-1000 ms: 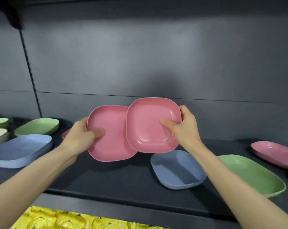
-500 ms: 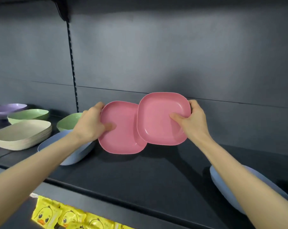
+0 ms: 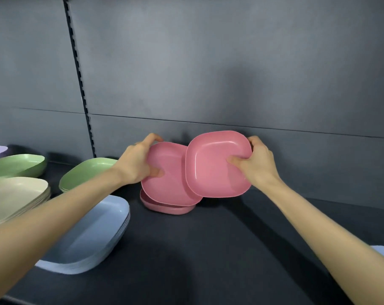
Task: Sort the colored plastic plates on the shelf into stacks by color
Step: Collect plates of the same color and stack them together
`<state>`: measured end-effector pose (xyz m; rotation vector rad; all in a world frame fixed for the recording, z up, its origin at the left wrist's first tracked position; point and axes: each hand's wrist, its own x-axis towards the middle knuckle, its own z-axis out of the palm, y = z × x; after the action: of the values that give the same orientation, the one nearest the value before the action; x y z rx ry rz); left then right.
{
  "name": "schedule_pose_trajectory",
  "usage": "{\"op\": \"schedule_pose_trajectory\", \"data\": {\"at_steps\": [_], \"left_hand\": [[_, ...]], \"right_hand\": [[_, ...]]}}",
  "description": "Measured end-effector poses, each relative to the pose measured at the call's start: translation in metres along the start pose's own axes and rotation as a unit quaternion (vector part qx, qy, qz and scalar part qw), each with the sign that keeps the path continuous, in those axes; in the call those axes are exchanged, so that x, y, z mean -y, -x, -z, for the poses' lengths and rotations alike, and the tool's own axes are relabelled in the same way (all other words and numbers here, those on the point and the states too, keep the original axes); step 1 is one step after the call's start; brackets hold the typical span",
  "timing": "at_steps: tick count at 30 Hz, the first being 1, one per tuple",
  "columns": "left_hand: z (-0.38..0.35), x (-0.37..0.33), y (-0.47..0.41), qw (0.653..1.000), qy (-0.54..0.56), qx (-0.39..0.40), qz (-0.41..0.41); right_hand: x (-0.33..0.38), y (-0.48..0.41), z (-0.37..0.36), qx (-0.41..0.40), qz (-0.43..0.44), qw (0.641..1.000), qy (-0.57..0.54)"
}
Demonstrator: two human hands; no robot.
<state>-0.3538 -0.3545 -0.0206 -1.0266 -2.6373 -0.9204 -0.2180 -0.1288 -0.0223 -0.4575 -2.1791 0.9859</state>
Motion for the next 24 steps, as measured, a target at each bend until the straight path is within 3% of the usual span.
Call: {"op": "schedule_pose_trajectory", "data": {"at_steps": [19, 21, 24], "left_hand": [[-0.045, 0.069, -0.049, 0.969, -0.062, 0.221, -0.087], [-0.034, 0.071, -0.052, 0.965, -0.023, 0.244, -0.09], [-0.008, 0.072, -0.057, 0.944, 0.132, 0.298, -0.048]], "right_hand": [[0.009, 0.003, -0.053, -0.064, -0.098, 0.989, 0.089], [0.011, 0.004, -0.057, -0.065, -0.102, 0.989, 0.088], [0.014, 0.004, -0.066, -0.058, -0.102, 0.99, 0.075]]}}
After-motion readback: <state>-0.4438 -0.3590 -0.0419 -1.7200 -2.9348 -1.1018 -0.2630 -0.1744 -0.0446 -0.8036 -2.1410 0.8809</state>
